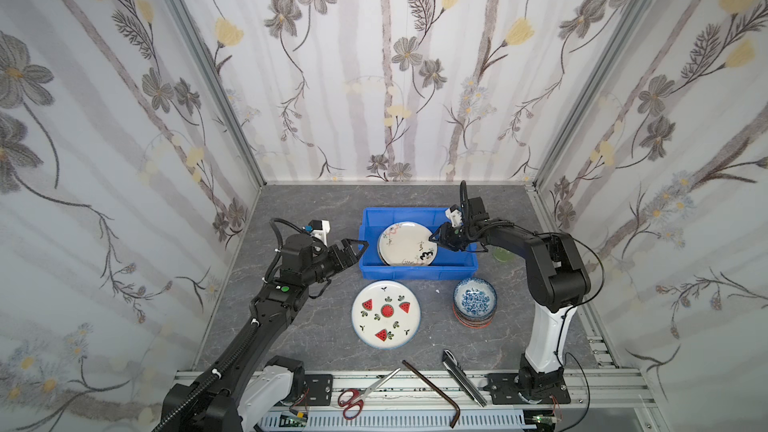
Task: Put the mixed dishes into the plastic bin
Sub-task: 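Open the right gripper and release the white flower plate in the bin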
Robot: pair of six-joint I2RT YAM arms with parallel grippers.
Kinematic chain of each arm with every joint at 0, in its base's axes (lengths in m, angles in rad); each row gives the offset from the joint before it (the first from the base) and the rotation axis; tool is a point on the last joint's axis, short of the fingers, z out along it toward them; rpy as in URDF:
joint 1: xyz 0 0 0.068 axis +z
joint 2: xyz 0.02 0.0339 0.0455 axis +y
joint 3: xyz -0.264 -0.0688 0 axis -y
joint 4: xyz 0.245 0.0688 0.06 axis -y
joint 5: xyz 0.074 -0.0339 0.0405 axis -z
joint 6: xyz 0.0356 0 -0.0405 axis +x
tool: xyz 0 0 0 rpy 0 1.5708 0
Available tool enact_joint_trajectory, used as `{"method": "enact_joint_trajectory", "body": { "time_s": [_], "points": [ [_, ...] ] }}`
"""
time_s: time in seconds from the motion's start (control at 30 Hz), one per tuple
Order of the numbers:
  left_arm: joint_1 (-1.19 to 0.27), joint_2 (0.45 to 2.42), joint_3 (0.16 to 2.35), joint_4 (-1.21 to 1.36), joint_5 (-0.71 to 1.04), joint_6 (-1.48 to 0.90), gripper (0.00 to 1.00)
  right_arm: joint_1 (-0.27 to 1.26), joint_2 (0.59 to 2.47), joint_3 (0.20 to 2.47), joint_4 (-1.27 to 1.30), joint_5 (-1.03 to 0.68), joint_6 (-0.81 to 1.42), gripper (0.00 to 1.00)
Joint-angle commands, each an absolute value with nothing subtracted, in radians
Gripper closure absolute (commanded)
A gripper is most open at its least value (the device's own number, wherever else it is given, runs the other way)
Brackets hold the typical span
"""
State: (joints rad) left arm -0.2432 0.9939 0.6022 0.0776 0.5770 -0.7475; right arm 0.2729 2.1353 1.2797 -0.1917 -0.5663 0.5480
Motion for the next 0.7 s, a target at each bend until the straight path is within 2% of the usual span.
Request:
{"method": "enact_joint_trajectory", "body": {
  "time_s": [0.0, 0.4, 0.67],
  "points": [
    [-0.242, 0.991, 0.596, 0.088, 0.571, -0.741, 0.0, 0.273, 2.126, 1.29, -0.204, -0.536, 0.525, 0.59],
    [-0.242, 0.983, 0.57, 0.073, 0.55, -0.732, 0.0, 0.287, 2.063, 1.308, -0.268, -0.451, 0.485, 0.58],
    [-0.242, 0.949, 0.578, -0.093, 0.462, -0.671, 0.0, 0.316, 1.955, 1.34, -0.39, -0.4, 0.424, 0.52]
  ]
}}
